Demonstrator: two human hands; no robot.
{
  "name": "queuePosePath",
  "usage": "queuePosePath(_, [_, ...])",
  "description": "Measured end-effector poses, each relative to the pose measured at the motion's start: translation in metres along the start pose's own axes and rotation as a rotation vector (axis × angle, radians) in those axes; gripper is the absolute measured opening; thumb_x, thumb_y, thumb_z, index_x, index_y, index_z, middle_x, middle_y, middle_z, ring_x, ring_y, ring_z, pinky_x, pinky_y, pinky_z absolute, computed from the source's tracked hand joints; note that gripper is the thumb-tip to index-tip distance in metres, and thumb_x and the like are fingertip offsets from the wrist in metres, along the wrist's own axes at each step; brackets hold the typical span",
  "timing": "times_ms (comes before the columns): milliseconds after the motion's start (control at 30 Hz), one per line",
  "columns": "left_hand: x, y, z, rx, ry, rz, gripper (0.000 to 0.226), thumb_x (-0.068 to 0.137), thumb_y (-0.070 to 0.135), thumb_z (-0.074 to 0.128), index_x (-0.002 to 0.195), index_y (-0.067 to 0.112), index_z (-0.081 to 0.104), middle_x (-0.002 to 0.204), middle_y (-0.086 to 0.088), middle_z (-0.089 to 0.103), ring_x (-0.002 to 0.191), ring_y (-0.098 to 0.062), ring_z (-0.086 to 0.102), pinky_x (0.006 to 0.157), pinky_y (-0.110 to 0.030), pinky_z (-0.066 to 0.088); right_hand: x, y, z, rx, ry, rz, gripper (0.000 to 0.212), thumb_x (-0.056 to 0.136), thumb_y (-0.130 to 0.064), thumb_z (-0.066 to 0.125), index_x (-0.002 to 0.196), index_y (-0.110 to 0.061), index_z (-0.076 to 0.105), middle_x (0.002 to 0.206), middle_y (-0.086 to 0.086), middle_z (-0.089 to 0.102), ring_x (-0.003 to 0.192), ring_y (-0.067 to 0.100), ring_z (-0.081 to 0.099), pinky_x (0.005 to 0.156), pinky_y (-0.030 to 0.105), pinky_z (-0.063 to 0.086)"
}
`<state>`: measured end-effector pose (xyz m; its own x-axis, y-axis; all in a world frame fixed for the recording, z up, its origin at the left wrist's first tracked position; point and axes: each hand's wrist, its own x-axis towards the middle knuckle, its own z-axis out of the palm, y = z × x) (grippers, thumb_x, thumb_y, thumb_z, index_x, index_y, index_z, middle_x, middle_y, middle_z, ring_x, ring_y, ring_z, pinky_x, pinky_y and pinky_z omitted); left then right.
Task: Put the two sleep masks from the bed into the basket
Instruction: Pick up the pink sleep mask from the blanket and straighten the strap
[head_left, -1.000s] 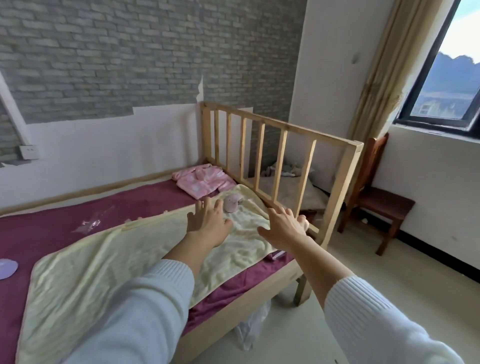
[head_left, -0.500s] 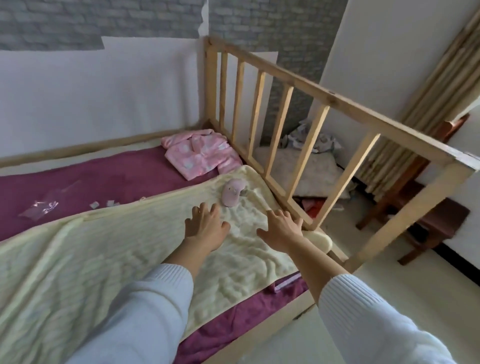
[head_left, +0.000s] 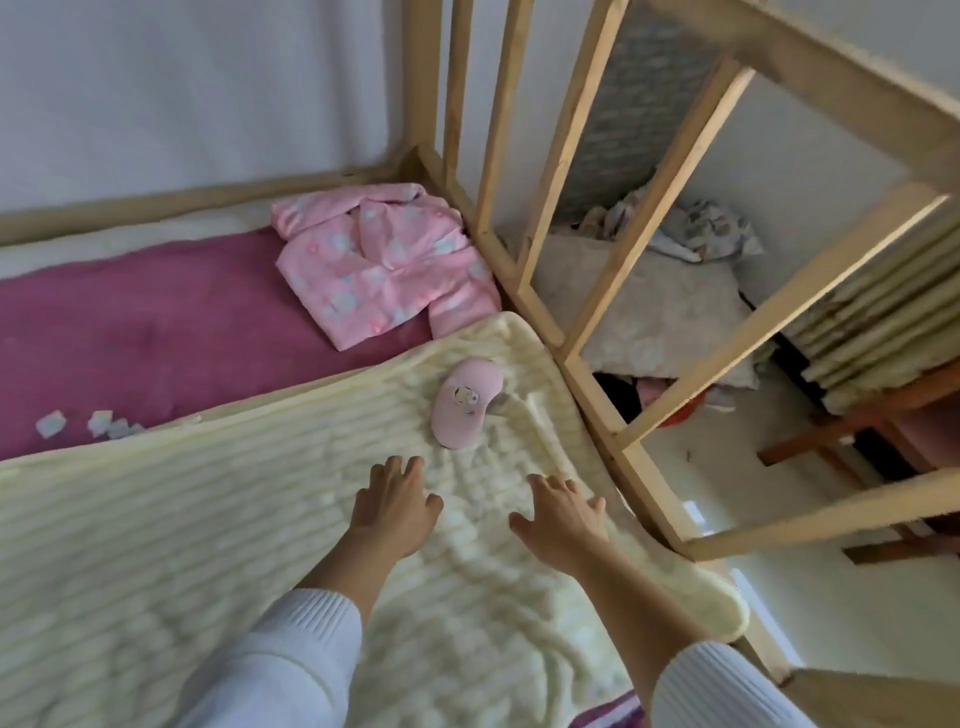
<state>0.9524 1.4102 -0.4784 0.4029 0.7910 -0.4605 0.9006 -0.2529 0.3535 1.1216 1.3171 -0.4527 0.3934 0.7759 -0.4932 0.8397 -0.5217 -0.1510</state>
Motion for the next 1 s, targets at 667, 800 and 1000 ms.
queuePosePath(667, [0.223,-0.004,0.097,-0.596,0.109,-0.173,0.072,0.084,0.019,0.058,0.148,0.016,0.026,0.141,-0.009,0.049,0.128,-0.031,0.044,0.105,-0.048,0.038,0.277,0.015,0.057,-0.099,0.089,-0.249,0.077,0.095,-0.022,0.05,0.146,-0.043,-0.003,0.162,0.006,-0.003,0.146,0.029,0.007,0.111,0.052,0.026])
queuePosePath(800, [0.213,-0.001,0.095,-0.878,0.187,-0.242,0.063,0.086,0.015,0.059,0.144,0.017,0.034,0.122,0.001,0.058,0.113,-0.017,0.054,0.087,-0.023,0.042,0.281,0.007,0.053,0.12,0.164,-0.297,0.051,0.095,-0.02,0.044,0.137,-0.047,0.035,0.159,0.003,0.016,0.145,0.028,0.012,0.107,0.052,0.023])
queuePosePath(1000, [0.16,0.002,0.042,-0.998,0.2,-0.224,0.074,0.081,0.024,0.07,0.143,0.035,0.032,0.104,0.011,0.063,0.096,0.0,0.06,0.069,-0.015,0.042,0.22,-0.007,0.006,0.666,0.018,-0.353,0.038,0.091,-0.018,0.045,0.105,-0.048,0.064,0.095,-0.026,0.071,0.096,0.001,0.063,0.088,0.03,0.043])
